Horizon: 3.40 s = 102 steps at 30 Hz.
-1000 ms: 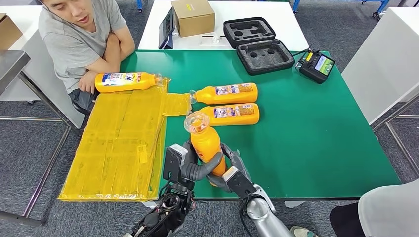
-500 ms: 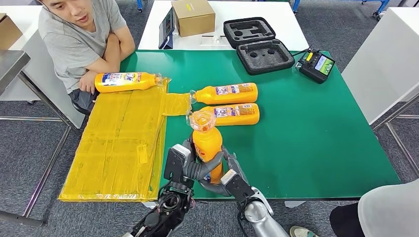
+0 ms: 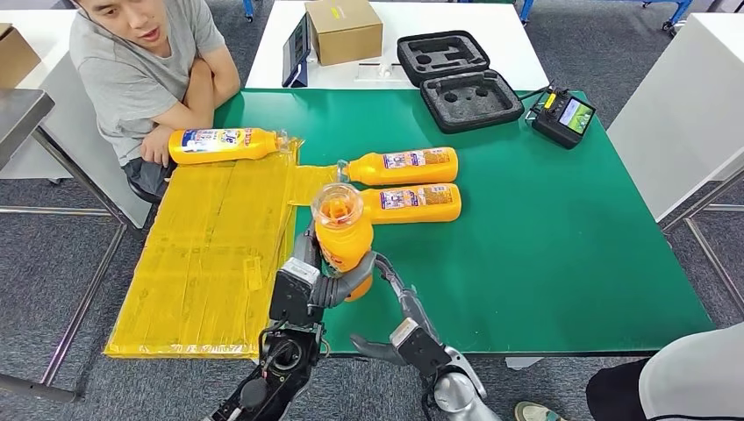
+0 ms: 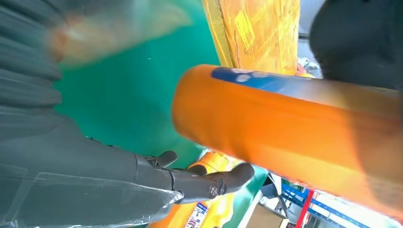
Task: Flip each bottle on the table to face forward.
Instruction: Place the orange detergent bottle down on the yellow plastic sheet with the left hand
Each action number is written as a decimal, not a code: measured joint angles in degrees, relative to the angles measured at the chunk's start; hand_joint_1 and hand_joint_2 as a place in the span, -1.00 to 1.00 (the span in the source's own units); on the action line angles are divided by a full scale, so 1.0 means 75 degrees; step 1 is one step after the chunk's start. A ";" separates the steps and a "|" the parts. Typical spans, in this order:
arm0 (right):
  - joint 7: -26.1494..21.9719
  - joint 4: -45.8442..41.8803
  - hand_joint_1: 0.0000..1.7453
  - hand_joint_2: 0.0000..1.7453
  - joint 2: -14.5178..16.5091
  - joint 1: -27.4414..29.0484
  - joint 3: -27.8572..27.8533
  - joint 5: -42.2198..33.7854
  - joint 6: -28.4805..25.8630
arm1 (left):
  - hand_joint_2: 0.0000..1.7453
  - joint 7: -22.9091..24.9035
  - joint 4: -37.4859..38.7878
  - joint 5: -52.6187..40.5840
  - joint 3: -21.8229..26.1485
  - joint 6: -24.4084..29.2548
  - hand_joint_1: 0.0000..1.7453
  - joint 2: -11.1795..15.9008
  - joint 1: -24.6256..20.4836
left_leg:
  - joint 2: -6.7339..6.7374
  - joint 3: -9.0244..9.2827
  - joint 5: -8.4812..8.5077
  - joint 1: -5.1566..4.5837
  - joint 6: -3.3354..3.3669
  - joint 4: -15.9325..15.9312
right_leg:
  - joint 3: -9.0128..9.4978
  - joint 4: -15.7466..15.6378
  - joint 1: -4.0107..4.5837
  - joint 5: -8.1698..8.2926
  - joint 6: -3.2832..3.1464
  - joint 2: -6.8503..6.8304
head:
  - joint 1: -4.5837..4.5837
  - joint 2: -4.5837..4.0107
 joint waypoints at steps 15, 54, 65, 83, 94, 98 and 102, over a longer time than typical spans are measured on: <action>0.0000 -0.0926 -1.00 1.00 -0.0026 0.0836 -0.0566 -0.0331 -0.0081 | 1.00 0.0000 -0.0508 -0.0727 -0.0046 0.0575 1.00 0.0780 0.0146 | 0.0000 0.0001 0.0000 0.0000 0.0000 0.0000 | -0.0001 0.0000 0.0000 0.0000 0.0000 0.0000 | 0.0001 0.0000; 0.0002 -0.0679 -1.00 1.00 0.0001 0.1028 -0.1098 -0.1936 0.0456 | 1.00 0.1820 0.0848 -0.7548 0.1617 0.1350 1.00 0.2367 -0.0064 | 0.0000 0.0001 0.0002 0.0002 -0.0002 -0.0002 | -0.0003 0.0001 0.0001 -0.0002 -0.0003 0.0000 | 0.0002 0.0000; 0.0002 -0.0573 -1.00 1.00 0.0102 0.1055 -0.1025 -0.2063 0.0388 | 1.00 0.2213 0.2975 -0.9073 0.1404 0.1351 1.00 0.2252 -0.1211 | 0.0003 0.0003 0.0007 0.0003 -0.0007 -0.0001 | -0.0005 0.0002 0.0002 0.0001 -0.0002 0.0004 | 0.0002 0.0000; 0.0002 -0.0041 -1.00 1.00 0.0363 0.0837 -0.0893 -0.2202 0.0498 | 1.00 0.3387 0.5465 -0.9802 0.0752 0.0964 1.00 0.2301 -0.2527 | -0.0005 0.0017 0.0022 0.0005 -0.0017 -0.0004 | 0.0014 0.0002 0.0005 0.0009 -0.0011 0.0000 | 0.0004 0.0000; 0.0002 0.0203 -1.00 1.00 0.0382 0.0650 -0.0866 -0.2179 0.0501 | 1.00 0.4613 0.5921 -1.0165 0.0578 0.0631 -0.30 0.2266 -0.2934 | -0.0004 0.0022 0.0049 0.0019 -0.0039 -0.0005 | 0.0014 0.0004 0.0014 0.0031 -0.0025 0.0001 | 0.0002 0.0000; 0.0001 0.0266 -1.00 1.00 0.0382 0.0609 -0.0865 -0.2177 0.0498 | 1.00 0.4635 0.5975 -1.0097 0.0578 0.0624 -1.00 0.2258 -0.2971 | -0.0004 0.0020 0.0050 0.0019 -0.0039 -0.0005 | 0.0014 0.0004 0.0014 0.0031 -0.0025 0.0000 | 0.0002 0.0000; 0.0002 0.0299 -1.00 1.00 0.0382 0.0591 -0.0876 -0.2162 0.0451 | 1.00 0.4556 0.6014 -0.9875 0.0595 0.0517 -1.00 0.2195 -0.3026 | -0.0006 0.0019 0.0049 0.0018 -0.0039 -0.0005 | 0.0014 0.0003 0.0013 0.0031 -0.0025 -0.0001 | 0.0002 0.0000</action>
